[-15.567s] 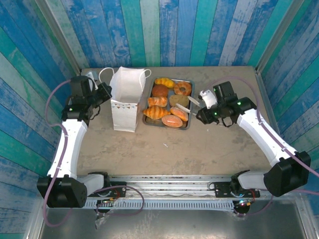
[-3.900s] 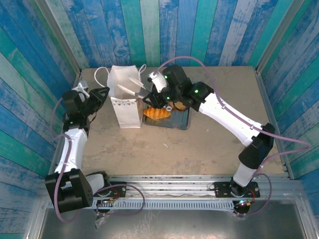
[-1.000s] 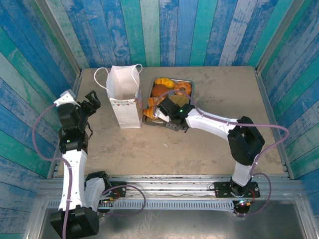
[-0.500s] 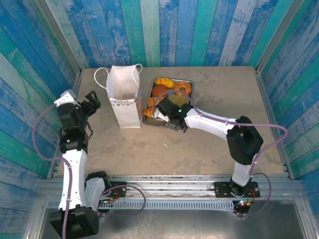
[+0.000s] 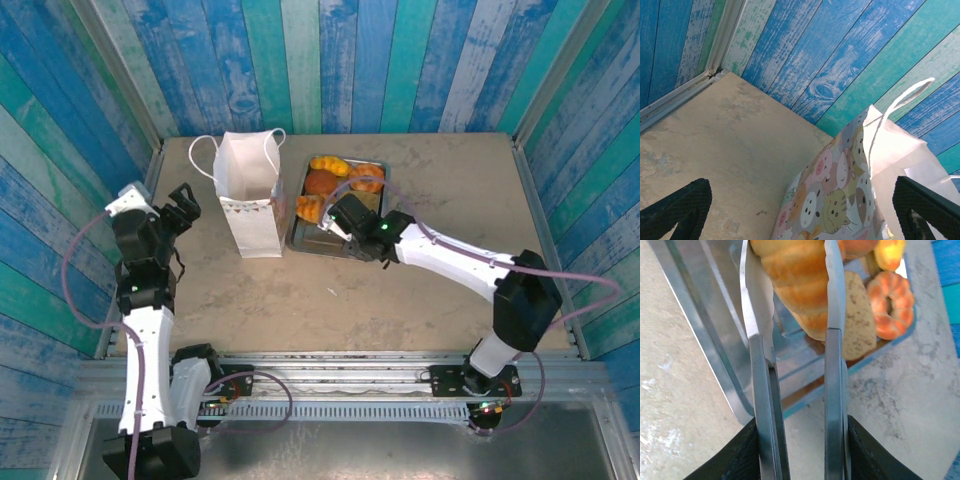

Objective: Place the fake bread into the paper bag

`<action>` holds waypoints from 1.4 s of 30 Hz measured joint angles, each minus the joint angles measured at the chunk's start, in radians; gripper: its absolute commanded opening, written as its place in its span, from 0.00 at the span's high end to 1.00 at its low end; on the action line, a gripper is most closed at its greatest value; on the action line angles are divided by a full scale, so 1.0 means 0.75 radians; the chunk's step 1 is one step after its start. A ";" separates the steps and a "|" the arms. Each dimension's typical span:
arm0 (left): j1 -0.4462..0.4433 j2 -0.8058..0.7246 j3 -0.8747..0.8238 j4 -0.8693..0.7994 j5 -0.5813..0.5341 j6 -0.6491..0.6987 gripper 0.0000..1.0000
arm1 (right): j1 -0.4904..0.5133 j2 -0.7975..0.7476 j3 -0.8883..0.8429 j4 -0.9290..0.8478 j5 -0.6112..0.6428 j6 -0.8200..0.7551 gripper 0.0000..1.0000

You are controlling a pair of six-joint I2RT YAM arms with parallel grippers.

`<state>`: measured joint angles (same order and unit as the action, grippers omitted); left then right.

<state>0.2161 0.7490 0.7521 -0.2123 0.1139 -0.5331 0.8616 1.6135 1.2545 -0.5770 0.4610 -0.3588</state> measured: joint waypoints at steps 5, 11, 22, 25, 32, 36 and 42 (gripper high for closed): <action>0.000 0.003 0.045 -0.040 0.055 -0.031 0.02 | -0.009 -0.159 -0.075 -0.022 0.042 0.047 0.60; 0.000 0.033 0.078 -0.075 0.148 -0.076 0.00 | -0.012 -0.409 -0.110 -0.037 0.018 0.150 0.62; 0.000 0.232 0.189 -0.145 0.332 -0.129 0.08 | -0.011 -0.696 -0.102 0.072 -0.288 0.359 0.63; 0.000 0.296 0.197 -0.126 0.391 -0.143 0.11 | -0.010 -0.685 -0.046 0.120 -0.394 0.420 0.64; 0.000 0.436 0.214 -0.039 0.519 -0.178 0.16 | 0.003 -0.528 0.154 0.276 -0.630 0.590 0.64; 0.000 0.490 0.227 0.019 0.551 -0.190 0.18 | 0.007 -0.410 0.266 0.358 -0.722 0.729 0.66; 0.000 0.563 0.228 0.105 0.583 -0.221 0.19 | 0.019 -0.211 0.453 0.370 -0.744 0.939 0.66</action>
<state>0.2161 1.1709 0.9230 -0.1333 0.5514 -0.6987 0.8761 1.4551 1.5940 -0.2993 -0.0971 0.3458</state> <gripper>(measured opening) 0.819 0.344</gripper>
